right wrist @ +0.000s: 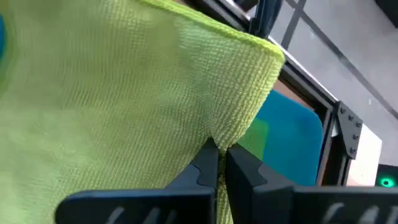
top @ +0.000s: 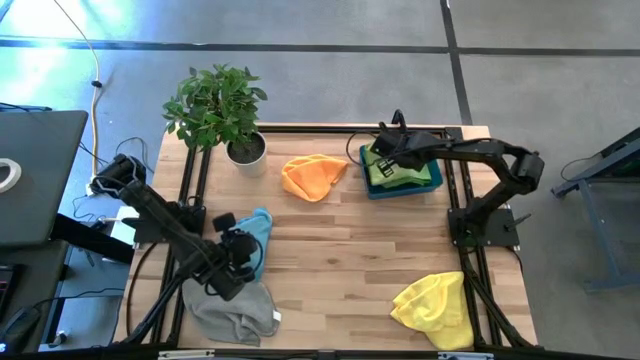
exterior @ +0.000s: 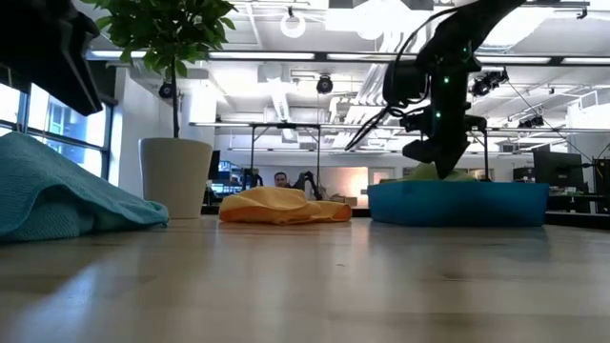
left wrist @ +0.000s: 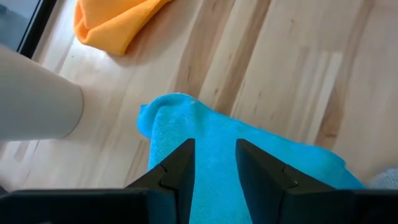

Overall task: Fold microfiber towels
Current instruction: Put the light green microfiber cloth into the blue bin

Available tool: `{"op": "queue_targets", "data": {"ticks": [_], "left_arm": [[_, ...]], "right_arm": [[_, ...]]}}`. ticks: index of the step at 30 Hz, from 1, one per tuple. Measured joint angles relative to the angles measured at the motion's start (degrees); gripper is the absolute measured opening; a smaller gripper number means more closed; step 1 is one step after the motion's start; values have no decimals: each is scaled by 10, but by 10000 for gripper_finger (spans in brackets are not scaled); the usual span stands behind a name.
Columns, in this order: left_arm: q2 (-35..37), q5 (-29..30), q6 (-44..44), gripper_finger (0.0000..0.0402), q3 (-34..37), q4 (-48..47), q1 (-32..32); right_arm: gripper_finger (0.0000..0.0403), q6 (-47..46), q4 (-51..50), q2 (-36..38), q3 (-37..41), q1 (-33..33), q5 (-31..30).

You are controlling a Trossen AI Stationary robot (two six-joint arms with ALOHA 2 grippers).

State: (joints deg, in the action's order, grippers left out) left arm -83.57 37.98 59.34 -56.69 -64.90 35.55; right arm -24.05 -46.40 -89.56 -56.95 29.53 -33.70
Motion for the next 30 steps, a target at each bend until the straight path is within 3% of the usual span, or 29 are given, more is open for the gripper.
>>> {"op": "queue_targets", "data": {"ticks": [5, 16, 26, 30], "left_arm": [[0, 0, -10, 106, 0, 0, -15], [0, 2, -25, 106, 0, 0, -18], [0, 8, -19, 106, 0, 0, -18], [0, 9, -19, 106, 0, 1, -18]], "right_arm": [[0, -7, -8, 0, 4, 9, 50], [6, 27, -39, 0, 5, 8, 9], [128, 100, -38, 0, 4, 8, 7], [151, 56, -126, -1, -24, -2, 23]]}}
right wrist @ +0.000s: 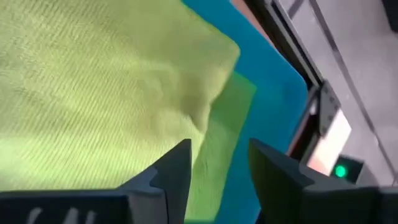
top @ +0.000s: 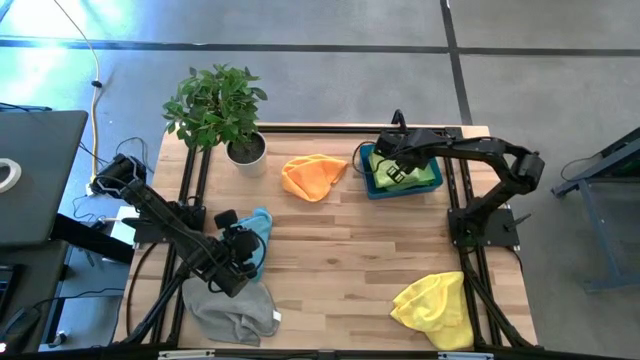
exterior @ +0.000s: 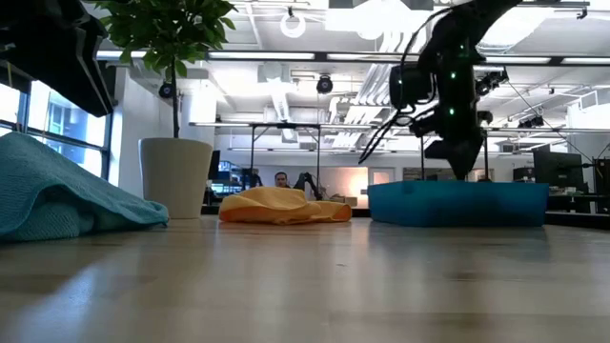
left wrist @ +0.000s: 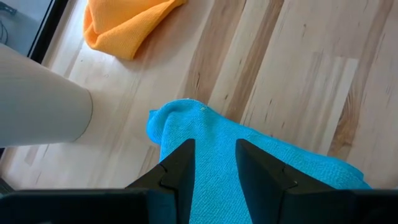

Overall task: Fold microfiber towels
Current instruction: Put the light green microfiber cloth into the blue bin, then move the yellow microfiber cloth to the center of the table

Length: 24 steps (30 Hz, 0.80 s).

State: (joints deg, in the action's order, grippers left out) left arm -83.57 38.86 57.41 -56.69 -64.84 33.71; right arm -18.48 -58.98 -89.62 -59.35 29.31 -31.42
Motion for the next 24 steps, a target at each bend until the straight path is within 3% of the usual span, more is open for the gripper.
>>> {"op": "queue_targets", "data": {"ticks": [5, 12, 19, 24], "left_arm": [[0, 16, -1, 106, 0, 0, 0], [0, 23, -11, 106, 0, 0, 0], [0, 26, -42, 106, 0, 0, 0], [0, 53, -51, 106, 0, 3, 0]], "right_arm": [[153, -91, -97, 15, -48, -62, 26], [154, -230, -82, 32, -37, -228, 263], [154, -441, -51, 32, -15, -450, 411], [154, -611, -1, 30, -15, -580, 460]]}}
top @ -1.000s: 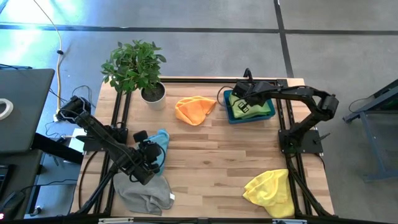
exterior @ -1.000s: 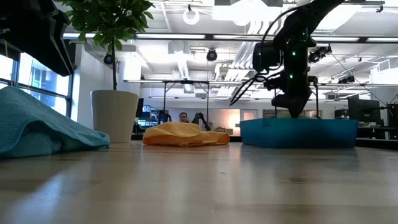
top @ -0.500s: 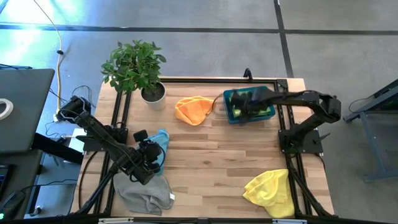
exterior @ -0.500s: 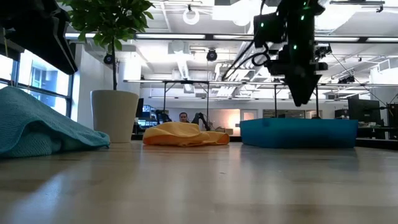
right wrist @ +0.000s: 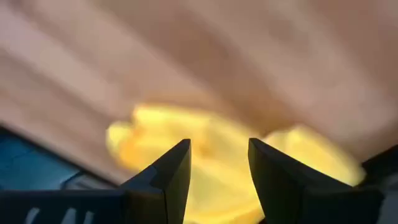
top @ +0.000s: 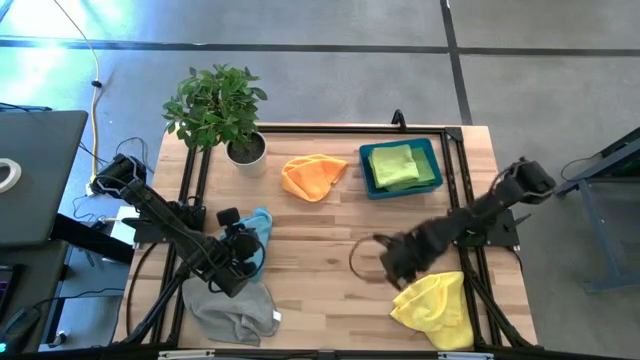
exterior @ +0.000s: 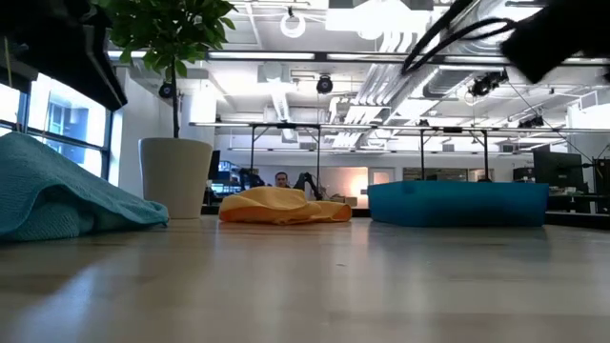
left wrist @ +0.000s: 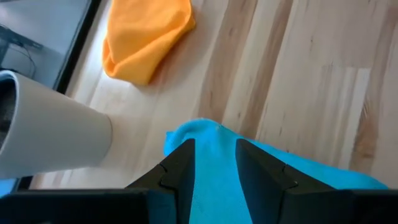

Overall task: Fold microfiber towels
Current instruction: Move the yellow microfiber cloth to the center of the table

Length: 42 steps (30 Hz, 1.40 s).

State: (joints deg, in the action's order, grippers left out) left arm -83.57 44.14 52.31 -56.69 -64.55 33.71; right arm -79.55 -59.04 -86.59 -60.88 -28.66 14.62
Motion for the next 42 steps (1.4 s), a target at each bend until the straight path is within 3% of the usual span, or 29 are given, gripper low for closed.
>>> {"op": "queue_targets", "data": {"ticks": [10, 18, 34, 42], "left_arm": [[0, 30, 0, 106, 0, 2, 0], [0, 34, 0, 106, 0, 3, 0], [0, 34, -5, 106, 0, 2, 0], [0, 22, -5, 106, 0, 2, 0]], "right_arm": [[154, -324, 26, 0, 0, -123, 59], [154, -440, 28, -4, 0, -170, 55], [154, -351, 66, -111, 0, -164, 48], [154, -222, 96, -169, 0, -101, -54]]}}
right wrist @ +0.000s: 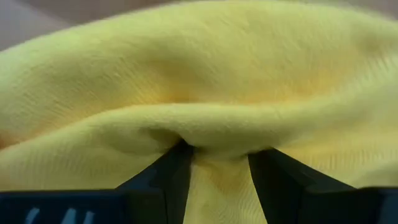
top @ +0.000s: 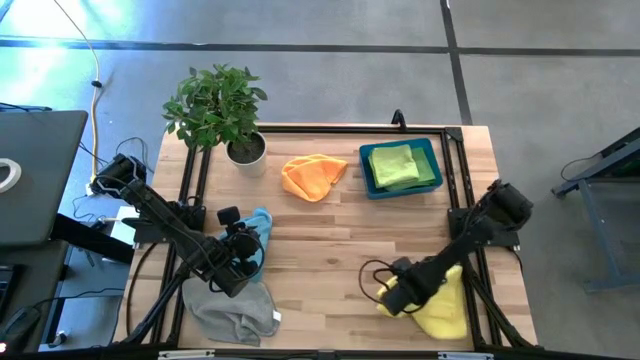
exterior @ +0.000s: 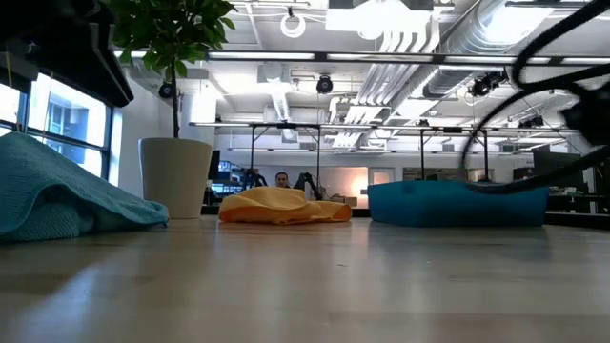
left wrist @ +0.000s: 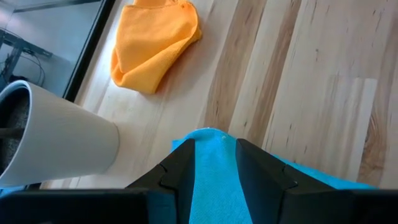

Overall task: Fold microfiber towels
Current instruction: Move the yellow microfiber cloth to the center of the table

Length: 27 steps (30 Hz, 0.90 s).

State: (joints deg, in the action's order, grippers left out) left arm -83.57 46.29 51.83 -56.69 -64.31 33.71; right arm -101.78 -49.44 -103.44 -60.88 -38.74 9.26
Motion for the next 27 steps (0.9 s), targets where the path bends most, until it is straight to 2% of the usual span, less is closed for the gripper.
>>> {"op": "queue_targets", "data": {"ticks": [4, 11, 14, 22, 24, 27], "left_arm": [[0, -6, 0, 106, 0, 0, 0], [0, -7, 0, 106, 0, 2, 0], [0, -7, 0, 106, 0, 3, 0], [0, -7, 0, 106, 0, 14, 0], [0, -7, -10, 106, 0, 16, 0], [0, -5, -33, 106, 0, 23, -1]], "right_arm": [[154, 91, 33, -15, -3, 50, -70], [154, 236, 116, -25, 0, 148, -278], [154, 307, 186, -28, 2, 189, -333], [154, 467, 383, -26, 2, 273, -349], [154, 512, 402, -18, -3, 281, -346], [154, 596, 391, 3, -18, 286, -305]]}}
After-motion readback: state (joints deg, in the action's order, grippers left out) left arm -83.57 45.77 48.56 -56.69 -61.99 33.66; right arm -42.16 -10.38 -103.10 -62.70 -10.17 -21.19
